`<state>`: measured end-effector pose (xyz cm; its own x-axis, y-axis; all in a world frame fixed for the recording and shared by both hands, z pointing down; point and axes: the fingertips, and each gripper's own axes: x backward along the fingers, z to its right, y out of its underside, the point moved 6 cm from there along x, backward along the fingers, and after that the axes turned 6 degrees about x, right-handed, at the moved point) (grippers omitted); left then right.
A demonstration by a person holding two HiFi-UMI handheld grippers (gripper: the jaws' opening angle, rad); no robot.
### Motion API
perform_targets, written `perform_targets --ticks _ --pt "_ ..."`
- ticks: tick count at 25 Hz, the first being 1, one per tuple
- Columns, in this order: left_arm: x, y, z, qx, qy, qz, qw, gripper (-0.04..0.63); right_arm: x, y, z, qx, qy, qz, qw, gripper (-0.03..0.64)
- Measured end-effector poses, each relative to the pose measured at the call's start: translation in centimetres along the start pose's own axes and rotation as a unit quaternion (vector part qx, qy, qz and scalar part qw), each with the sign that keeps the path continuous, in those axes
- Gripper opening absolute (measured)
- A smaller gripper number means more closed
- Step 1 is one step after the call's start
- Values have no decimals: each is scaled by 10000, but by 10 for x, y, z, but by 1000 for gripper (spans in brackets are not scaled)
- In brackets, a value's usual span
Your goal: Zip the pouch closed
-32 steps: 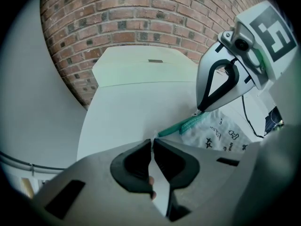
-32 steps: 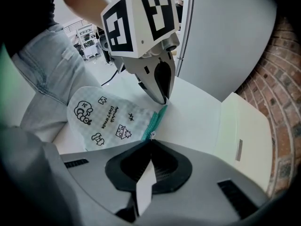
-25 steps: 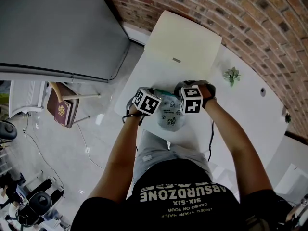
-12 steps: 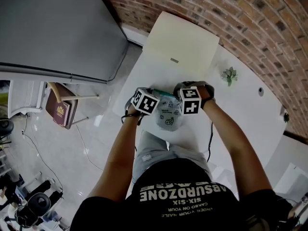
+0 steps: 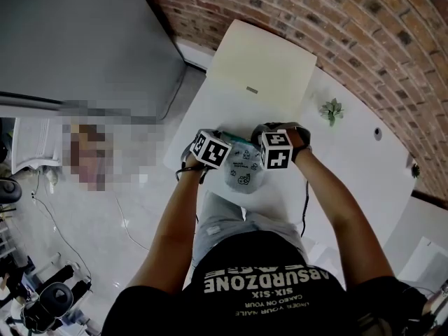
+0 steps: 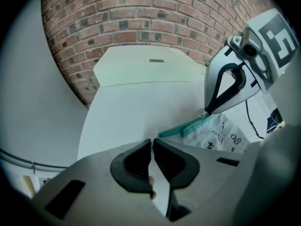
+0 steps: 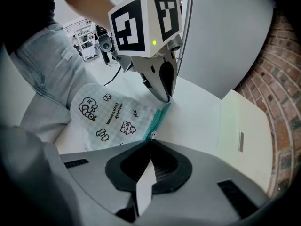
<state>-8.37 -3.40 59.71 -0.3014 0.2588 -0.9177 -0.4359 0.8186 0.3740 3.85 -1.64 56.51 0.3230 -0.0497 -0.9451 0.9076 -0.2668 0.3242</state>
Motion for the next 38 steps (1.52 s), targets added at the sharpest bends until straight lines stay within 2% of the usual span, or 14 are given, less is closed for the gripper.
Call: perform_targets --ticks 21,38 --pt "0 0 1 -2 -25 -27 10000 25 4 5 -6 -171 -73 22 9998 0" --pt "-1 -1 2 -35 -32 -35 10000 25 5 4 -14 -257 54 164 9995 0"
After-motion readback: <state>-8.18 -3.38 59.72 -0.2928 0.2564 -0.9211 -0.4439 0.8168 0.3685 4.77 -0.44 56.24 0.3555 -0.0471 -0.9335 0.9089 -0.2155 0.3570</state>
